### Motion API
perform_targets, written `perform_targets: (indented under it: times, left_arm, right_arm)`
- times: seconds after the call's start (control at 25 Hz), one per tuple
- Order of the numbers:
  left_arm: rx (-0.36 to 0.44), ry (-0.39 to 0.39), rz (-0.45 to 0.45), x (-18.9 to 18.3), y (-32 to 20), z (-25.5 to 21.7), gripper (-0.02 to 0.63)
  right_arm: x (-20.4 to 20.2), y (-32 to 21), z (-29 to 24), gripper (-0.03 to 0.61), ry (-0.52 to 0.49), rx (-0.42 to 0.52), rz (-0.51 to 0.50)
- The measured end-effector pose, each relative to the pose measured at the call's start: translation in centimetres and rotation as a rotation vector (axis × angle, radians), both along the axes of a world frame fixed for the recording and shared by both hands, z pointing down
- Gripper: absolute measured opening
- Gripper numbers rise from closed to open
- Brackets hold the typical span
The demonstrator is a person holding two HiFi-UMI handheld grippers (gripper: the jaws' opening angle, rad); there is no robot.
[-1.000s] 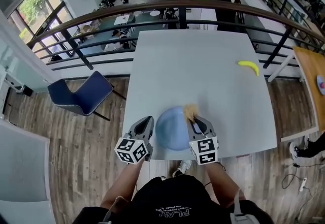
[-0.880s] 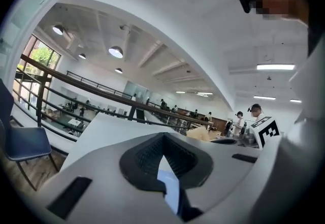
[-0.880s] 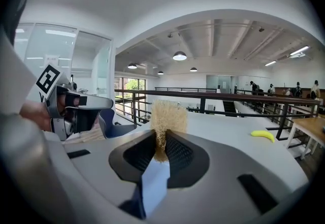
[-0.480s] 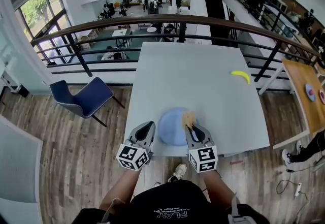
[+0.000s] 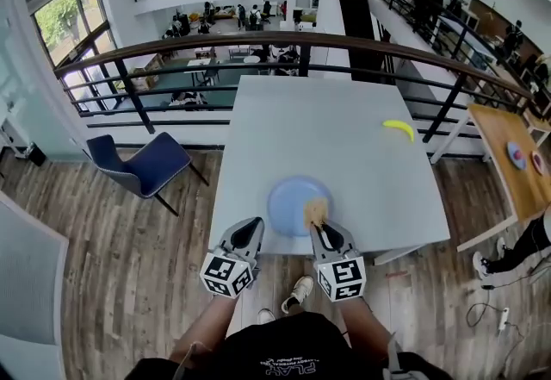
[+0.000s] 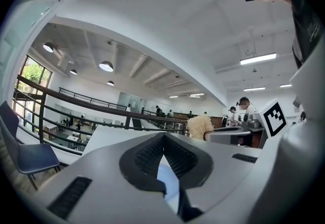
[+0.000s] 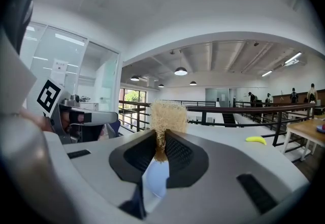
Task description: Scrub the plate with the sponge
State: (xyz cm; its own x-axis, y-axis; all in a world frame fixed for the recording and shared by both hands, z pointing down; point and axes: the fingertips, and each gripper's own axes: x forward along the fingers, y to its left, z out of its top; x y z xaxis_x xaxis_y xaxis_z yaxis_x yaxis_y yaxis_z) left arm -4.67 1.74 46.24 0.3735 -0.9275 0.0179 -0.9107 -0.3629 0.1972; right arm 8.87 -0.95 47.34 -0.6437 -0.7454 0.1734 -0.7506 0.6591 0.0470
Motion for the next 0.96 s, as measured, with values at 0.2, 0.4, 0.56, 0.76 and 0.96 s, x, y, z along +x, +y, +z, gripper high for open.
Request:
perform_targets:
  times: [0.2,0.4,0.56,0.76,0.96]
  left_arm:
    - [-0.036,0.019,0.002,1.1,2.5,0.6,0.012]
    - [-0.054,0.013,0.017,1.2,4.0,1.3,0.012]
    - [-0.060,-0.003,0.002,0.8,4.4,1.3,0.012]
    - [-0.064,0.002,-0.010,-0.3,5.1,1.5,0.012]
    - [-0.059,0.001,-0.007,-1.2,5.5,1.7,0.012]
  right_arm:
    - [0.4,2.6,-0.5,0.058,-0.018,0.013,0.009]
    - [0.8,4.1,-0.4,0.058,-0.047,0.000,0.041]
    - [0.9,4.8,-0.7,0.058,-0.048,0.012,0.042]
    - [0.9,5.6,-1.2,0.058,-0.051,0.048,0.079]
    - [0.2,5.8,-1.3,0.058,-0.059,0.063,0.087]
